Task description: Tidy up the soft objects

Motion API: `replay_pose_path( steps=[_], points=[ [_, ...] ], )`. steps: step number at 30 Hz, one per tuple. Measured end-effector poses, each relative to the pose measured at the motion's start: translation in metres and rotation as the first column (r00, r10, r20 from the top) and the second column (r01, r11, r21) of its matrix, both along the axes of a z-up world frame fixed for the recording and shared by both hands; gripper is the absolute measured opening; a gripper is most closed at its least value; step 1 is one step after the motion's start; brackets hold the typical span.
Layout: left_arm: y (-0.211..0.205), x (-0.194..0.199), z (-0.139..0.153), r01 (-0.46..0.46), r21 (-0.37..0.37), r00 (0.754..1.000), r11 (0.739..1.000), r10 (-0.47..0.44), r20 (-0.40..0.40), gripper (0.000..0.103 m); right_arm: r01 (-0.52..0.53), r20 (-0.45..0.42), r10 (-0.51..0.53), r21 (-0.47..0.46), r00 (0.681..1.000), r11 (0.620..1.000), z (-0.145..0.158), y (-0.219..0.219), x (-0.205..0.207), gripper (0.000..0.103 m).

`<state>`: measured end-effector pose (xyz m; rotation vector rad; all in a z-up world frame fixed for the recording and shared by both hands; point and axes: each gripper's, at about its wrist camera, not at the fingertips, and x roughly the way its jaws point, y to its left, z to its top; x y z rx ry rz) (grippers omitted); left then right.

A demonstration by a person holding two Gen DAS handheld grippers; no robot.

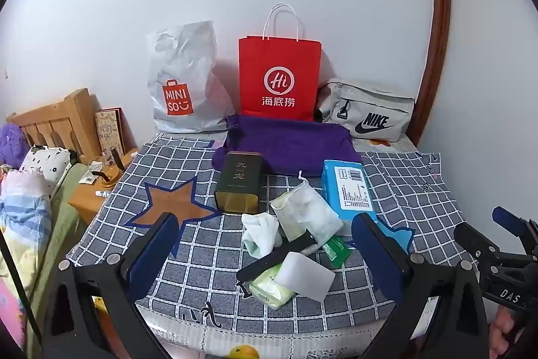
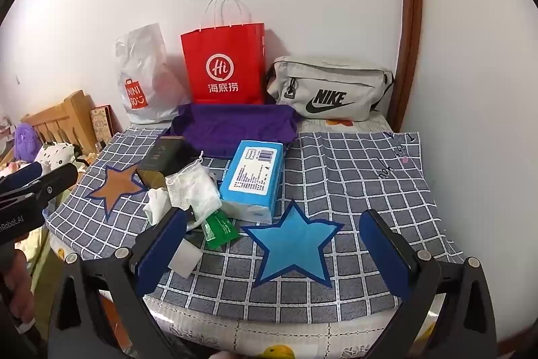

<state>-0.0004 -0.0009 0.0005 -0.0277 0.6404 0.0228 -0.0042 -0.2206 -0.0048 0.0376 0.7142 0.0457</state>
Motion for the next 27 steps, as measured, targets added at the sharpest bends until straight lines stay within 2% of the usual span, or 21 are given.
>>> replay_pose_path(
  steps=[27],
  points=[
    [0.006,-0.012,0.014,-0.037,0.020,0.999,0.999,0.036,0.027,0.103,-0.033,0.023,0.033,-0.008,0.999,0.999,0.007,0.010,-0.009,0.101]
  ],
)
